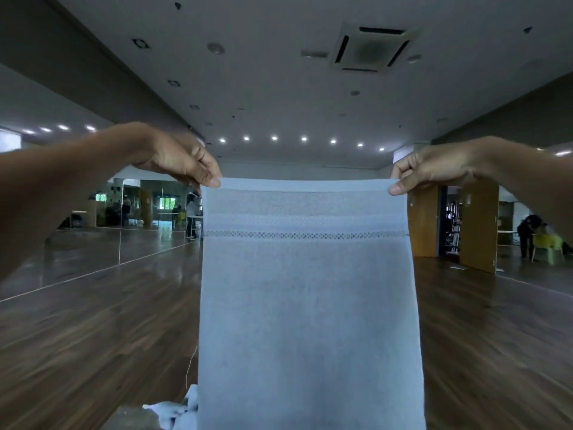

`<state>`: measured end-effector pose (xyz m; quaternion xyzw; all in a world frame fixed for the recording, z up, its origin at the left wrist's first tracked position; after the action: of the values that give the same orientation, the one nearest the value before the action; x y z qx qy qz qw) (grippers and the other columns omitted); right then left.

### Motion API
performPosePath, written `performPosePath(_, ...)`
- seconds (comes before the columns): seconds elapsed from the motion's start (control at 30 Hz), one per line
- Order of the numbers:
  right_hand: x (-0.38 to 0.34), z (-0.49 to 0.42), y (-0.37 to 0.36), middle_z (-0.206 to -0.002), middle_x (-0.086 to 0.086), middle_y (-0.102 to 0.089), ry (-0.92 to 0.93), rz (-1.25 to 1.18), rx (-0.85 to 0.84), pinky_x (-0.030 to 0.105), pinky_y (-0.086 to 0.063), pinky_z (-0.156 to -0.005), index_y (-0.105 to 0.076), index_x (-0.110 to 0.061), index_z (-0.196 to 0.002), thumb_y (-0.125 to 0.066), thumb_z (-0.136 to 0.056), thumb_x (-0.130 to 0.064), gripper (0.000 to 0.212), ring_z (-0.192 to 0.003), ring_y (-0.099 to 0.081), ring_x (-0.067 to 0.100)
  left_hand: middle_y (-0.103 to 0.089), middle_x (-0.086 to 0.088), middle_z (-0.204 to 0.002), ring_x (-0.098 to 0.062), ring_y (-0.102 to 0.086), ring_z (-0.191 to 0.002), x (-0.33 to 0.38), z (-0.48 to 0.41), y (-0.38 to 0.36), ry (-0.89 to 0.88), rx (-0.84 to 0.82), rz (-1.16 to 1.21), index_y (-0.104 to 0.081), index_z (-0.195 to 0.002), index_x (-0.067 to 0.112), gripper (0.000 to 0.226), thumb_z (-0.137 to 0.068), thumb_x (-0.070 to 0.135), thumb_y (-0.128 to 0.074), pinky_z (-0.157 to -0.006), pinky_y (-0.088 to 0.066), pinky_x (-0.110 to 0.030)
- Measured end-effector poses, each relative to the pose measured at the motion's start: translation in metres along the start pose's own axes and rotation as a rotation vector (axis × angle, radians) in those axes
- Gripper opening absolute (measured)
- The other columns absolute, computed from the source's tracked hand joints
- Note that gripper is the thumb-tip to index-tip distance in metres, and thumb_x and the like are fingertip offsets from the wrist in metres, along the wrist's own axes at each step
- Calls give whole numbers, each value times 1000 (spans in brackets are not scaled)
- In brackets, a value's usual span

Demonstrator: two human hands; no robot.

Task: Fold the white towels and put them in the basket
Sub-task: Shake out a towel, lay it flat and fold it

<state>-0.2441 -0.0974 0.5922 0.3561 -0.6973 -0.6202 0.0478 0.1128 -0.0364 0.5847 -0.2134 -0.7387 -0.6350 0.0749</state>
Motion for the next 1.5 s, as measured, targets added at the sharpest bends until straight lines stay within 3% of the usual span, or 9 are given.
performPosePath(0.2, 25, -24, -59, -86, 6, -67, -20, 220, 47, 36, -47, -80, -65, -12, -84, -69, -84, -23, 12, -86, -63, 22, -70, 0, -93, -15, -64, -87, -13, -19, -49, -1, 150, -289, -67, -87, 16, 3, -87, 19, -66, -82, -51, -38)
performPosePath(0.33, 39, -34, -77, -83, -9, -58, 1, 396, 260, 34, -35, -81, -56, -28, -71, -67, -86, -27, 18, -90, -53, 17, -64, 4, -90, -12, -55, -78, -26, -29, -75, 37, 300, -436, -57, -78, 25, 13, -90, 23, -62, -68, -37, -28)
performPosePath(0.47, 57, -38, -90, -84, -13, -53, -47, 533, 436, 39, -23, -94, -52, -32, -75, -61, -88, -39, 18, -93, -43, 13, -60, 5, -87, -18, -54, -88, -36, -34, -90, 62, 431, -590, -54, -86, 27, 7, -92, 30, -57, -87, -38, -38)
performPosePath(0.67, 95, -31, -152, -96, -9, -61, -45, 461, 393, 29, -21, -79, -64, -28, -92, -62, -88, -38, 10, -106, -53, 18, -60, 8, -87, -16, -53, -88, -61, -41, -148, 56, 381, -564, -59, -90, 26, 6, -91, 31, -59, -100, -35, -43)
performPosePath(0.93, 170, 34, -334, -90, -10, -67, -68, 527, 43, 35, -22, -93, -63, -36, -90, -56, -89, -38, 8, -100, -60, 15, -72, 5, -98, -17, -64, -92, -135, 2, -345, -42, -18, -586, -68, -100, 25, 17, -91, 31, -56, -82, -39, -28)
performPosePath(1.07, 188, 101, -430, -73, -6, -70, 79, 481, 8, 40, -32, -90, -70, -34, -79, -56, -82, -43, 17, -77, -67, 18, -64, 7, -60, -13, -61, -51, -149, 72, -444, -275, -12, -567, -65, -71, 27, 25, -60, 14, -83, -52, -32, -21)
performPosePath(1.17, 196, 152, -500, -71, -17, -68, 169, 407, -166, 32, -25, -88, -70, -36, -77, -59, -80, -36, 11, -74, -62, 1, -65, 8, -61, -12, -64, -56, -159, 116, -510, -352, -150, -612, -65, -75, 27, 24, -60, 16, -80, -56, -34, -20)
performPosePath(1.3, 201, 178, -525, -71, -26, -65, 185, 315, -70, 21, -17, -76, -68, -35, -67, -46, -72, -39, 23, -70, -62, -4, -63, 10, -70, -11, -62, -62, -155, 147, -552, -425, -200, -578, -66, -77, 27, 25, -61, 18, -82, -59, -45, -23)
performPosePath(1.5, 199, 176, -528, -80, -18, -68, 306, 476, 23, 32, -30, -81, -73, -33, -77, -48, -77, -35, 25, -77, -63, 9, -66, 11, -71, -13, -64, -66, -158, 150, -554, -396, -107, -634, -69, -76, 25, 31, -51, 19, -87, -64, -47, -23)
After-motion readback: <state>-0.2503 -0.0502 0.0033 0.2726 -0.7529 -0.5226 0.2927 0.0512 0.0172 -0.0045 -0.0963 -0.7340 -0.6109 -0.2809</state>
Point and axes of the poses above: each hand's wrist, its own z-axis away from the middle knuckle, its own y-axis out of the back of the hand, x = y × z, the point moved 9 cm from there along -z, towards the middle knuckle
